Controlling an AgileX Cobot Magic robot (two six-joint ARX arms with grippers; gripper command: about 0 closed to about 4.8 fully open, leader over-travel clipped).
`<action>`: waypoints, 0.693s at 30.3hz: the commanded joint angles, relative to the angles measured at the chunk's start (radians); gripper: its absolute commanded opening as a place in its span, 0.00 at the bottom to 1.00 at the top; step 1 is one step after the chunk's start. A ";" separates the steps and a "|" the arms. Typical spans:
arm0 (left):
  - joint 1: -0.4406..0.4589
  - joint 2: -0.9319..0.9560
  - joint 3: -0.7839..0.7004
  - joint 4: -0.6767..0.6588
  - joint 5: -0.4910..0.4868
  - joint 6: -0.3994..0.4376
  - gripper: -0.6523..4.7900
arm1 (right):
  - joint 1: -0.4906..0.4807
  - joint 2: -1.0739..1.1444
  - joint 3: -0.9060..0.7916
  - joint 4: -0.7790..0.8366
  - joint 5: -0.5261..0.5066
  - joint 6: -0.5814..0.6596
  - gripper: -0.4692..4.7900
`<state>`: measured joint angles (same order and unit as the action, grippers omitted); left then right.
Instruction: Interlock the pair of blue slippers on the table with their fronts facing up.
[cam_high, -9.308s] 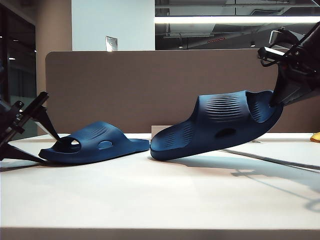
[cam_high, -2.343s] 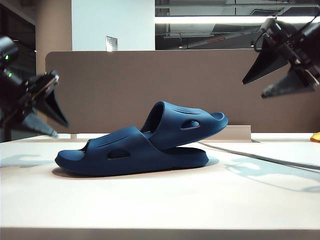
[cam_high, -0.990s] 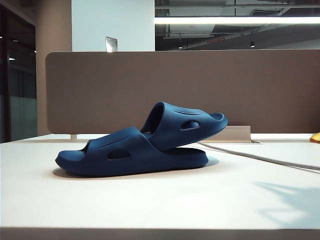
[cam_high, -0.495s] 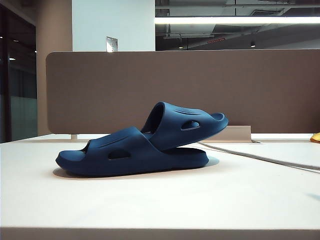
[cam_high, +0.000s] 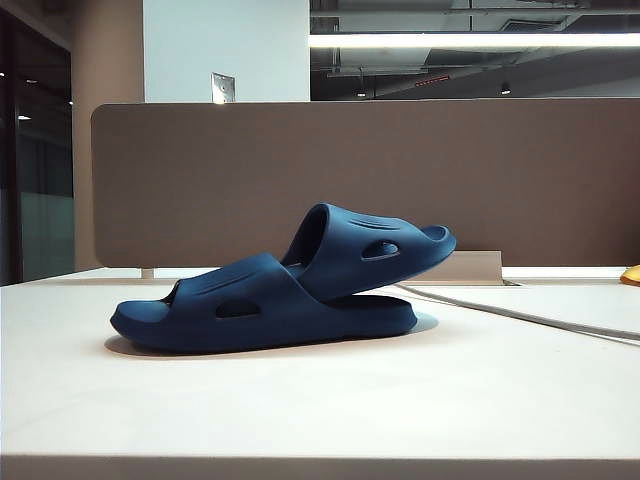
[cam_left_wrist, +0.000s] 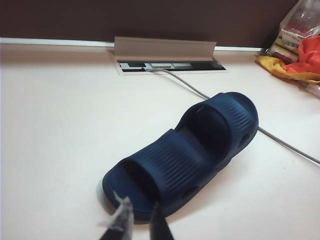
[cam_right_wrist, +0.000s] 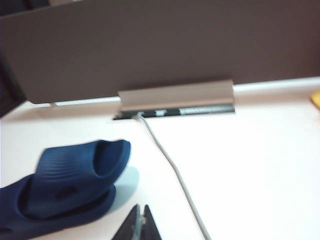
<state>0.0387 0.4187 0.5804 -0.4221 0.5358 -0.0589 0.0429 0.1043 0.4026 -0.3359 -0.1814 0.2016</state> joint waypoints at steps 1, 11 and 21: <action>-0.003 0.000 -0.018 0.026 -0.070 -0.070 0.22 | 0.002 -0.001 -0.050 -0.013 0.003 0.015 0.11; -0.085 0.008 -0.035 -0.019 -0.248 -0.145 0.22 | 0.001 -0.002 -0.078 0.034 0.083 0.003 0.11; -0.107 0.011 -0.151 0.117 -0.293 -0.114 0.22 | 0.002 -0.003 -0.139 0.162 0.123 -0.048 0.11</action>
<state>-0.0647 0.4294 0.4450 -0.3630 0.2497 -0.1658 0.0433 0.1028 0.2752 -0.2161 -0.0631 0.1562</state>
